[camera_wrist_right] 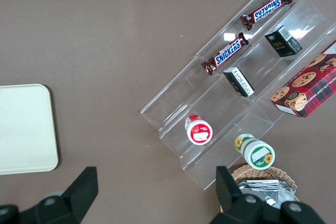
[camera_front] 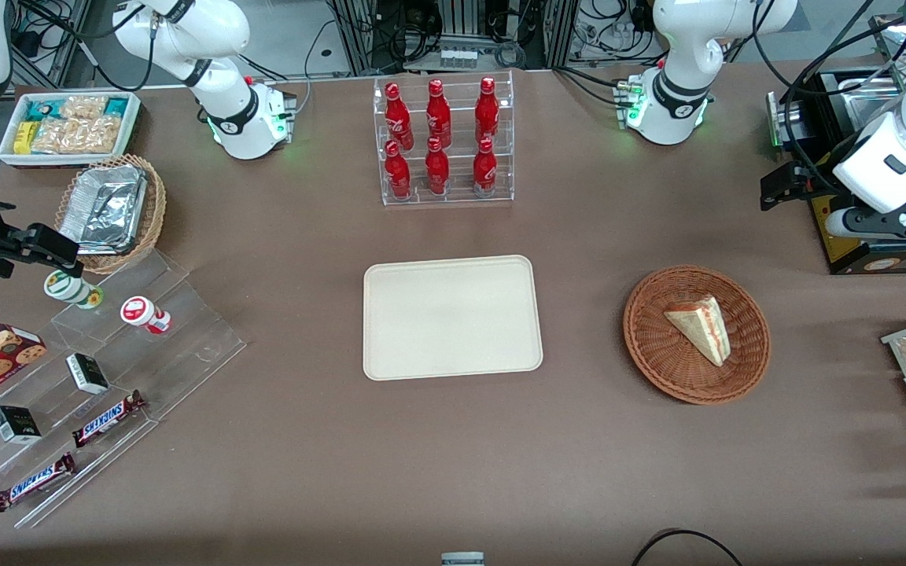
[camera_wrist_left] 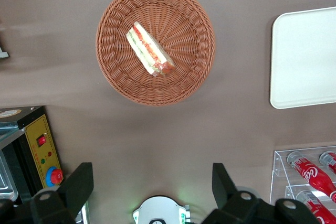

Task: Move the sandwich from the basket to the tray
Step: 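Move the left gripper over the wicker basket above the sandwich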

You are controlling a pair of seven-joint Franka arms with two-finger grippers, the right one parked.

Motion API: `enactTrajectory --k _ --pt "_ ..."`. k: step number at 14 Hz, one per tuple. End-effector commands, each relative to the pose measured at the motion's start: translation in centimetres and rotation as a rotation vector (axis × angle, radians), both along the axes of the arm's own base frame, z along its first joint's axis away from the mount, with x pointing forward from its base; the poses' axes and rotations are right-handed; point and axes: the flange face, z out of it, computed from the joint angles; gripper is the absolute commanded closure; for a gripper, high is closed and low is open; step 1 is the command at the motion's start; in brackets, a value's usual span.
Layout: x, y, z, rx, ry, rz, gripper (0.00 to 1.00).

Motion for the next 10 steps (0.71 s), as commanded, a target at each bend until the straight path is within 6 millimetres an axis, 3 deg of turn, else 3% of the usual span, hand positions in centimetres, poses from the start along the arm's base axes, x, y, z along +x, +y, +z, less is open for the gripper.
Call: enactTrajectory --k 1,4,10 --pt "0.0 0.1 0.2 -0.017 -0.006 -0.01 0.0" --pt "0.1 0.1 -0.7 -0.013 0.004 -0.011 0.0" --pt "1.6 0.1 -6.6 -0.009 0.016 -0.005 0.0"
